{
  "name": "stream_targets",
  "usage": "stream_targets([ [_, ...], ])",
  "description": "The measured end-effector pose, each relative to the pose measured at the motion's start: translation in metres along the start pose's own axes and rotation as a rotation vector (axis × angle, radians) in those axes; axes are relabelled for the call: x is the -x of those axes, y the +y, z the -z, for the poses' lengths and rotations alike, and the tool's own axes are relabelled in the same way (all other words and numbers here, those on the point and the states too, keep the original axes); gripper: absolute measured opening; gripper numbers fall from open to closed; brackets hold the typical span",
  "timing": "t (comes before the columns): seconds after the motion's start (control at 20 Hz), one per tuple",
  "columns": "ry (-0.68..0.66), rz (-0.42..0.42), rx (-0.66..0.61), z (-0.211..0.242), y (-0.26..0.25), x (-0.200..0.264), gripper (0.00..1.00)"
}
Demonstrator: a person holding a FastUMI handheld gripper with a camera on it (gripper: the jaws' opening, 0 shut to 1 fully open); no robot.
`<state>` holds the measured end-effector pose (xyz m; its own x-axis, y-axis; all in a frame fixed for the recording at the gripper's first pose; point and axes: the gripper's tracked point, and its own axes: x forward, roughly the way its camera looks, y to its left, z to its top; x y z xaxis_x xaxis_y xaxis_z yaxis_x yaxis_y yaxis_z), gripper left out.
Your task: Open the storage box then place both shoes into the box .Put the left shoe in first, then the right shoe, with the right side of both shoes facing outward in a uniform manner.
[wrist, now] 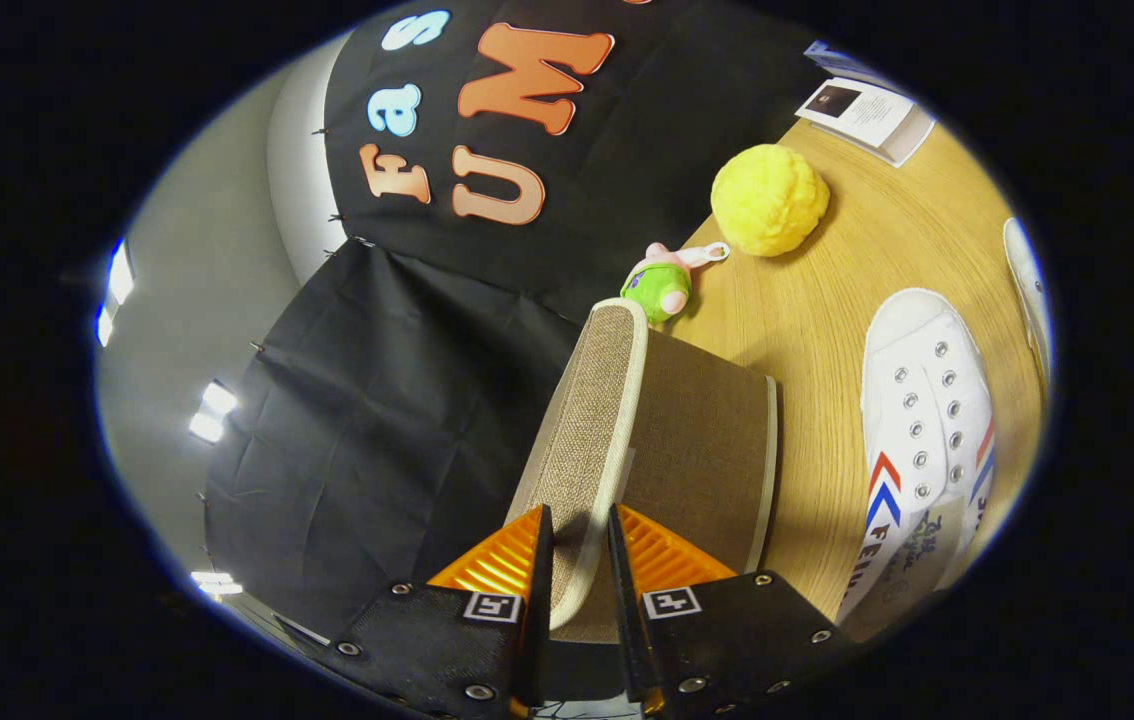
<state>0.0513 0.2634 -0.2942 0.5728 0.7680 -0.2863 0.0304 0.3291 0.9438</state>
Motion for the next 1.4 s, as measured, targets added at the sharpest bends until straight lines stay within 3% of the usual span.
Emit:
stream_targets([
  [0.35,-0.020,-0.056,-0.014,-0.005,0.015,-0.001,0.11],
  [0.6,-0.007,-0.089,0.047,-0.005,0.036,0.005,0.05],
  [0.9,0.033,0.010,0.028,0.008,0.019,-0.009,0.07],
  [1.05,0.045,-0.019,-0.020,0.013,0.024,-0.016,0.25],
  [1.15,0.060,-0.011,-0.013,0.018,0.023,-0.023,0.32],
  [1.3,0.098,0.003,-0.013,0.030,0.024,-0.031,0.34],
  [1.4,0.102,0.000,-0.023,0.031,0.031,-0.035,0.29],
])
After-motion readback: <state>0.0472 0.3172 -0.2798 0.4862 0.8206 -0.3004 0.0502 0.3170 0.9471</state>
